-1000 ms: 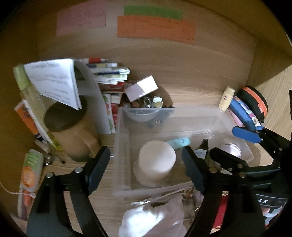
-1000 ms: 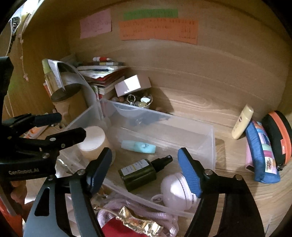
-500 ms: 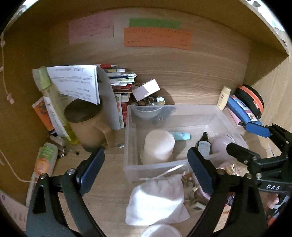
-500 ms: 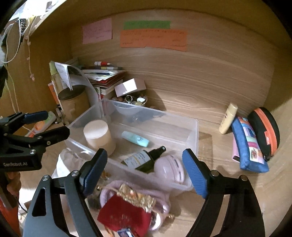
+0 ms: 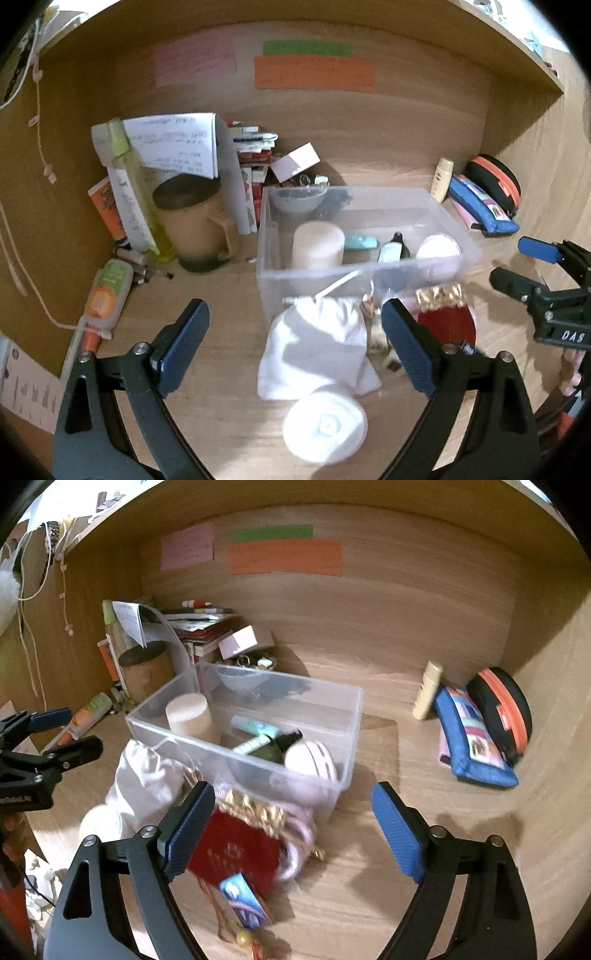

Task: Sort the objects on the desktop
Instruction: 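Grasp the white lidded jar with the left gripper while the right gripper grasps the blue 'Max' packet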

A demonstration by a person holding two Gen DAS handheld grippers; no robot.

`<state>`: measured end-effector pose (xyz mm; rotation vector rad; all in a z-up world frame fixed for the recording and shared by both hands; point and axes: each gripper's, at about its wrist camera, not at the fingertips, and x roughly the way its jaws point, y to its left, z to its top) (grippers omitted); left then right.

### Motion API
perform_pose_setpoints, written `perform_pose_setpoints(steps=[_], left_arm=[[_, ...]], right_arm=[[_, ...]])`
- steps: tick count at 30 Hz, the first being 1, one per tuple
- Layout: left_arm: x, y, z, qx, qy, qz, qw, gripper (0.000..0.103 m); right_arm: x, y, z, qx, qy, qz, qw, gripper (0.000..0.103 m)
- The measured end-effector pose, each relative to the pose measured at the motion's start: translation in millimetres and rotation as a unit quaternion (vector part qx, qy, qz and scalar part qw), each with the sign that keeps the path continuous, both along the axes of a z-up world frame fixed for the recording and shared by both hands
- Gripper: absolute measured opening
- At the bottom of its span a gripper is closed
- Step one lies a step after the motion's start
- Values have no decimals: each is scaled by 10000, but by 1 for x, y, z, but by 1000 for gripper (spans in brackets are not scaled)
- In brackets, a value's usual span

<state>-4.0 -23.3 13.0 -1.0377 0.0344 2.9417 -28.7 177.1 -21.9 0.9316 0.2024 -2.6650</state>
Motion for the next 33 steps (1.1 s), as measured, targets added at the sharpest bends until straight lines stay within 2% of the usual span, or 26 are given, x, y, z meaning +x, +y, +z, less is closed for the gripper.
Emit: perform_pose_setpoints(steps=[8, 17, 23, 24, 27, 29, 31, 33], left_arm=[[22, -7, -22, 79, -258, 99, 9996, 96], [38, 0, -56, 249, -696, 32, 9973, 96], [41, 10, -73, 155, -876, 54, 9960, 96], [41, 12, -75, 110, -873, 85, 9961, 96], [43, 15, -78, 75, -807, 99, 9967, 96], [43, 15, -79, 53, -766, 129, 9970, 96], [44, 15, -79, 40, -721, 184, 9972, 96], [44, 13, -80, 77, -709, 244, 9972, 93]], right_arm=[[20, 17, -21, -41, -300, -80, 9995, 85], [33, 16, -59, -80, -797, -46, 9968, 85], [37, 5, -70, -37, -788, 134, 9968, 83], [36, 3, -71, -17, -795, 168, 9967, 80], [33, -3, -76, 114, -865, 255, 9959, 62], [32, -7, -80, 227, -925, 304, 9950, 56], [30, -11, -84, 334, -950, 348, 9943, 43], [30, -14, -85, 382, -961, 402, 9938, 40]])
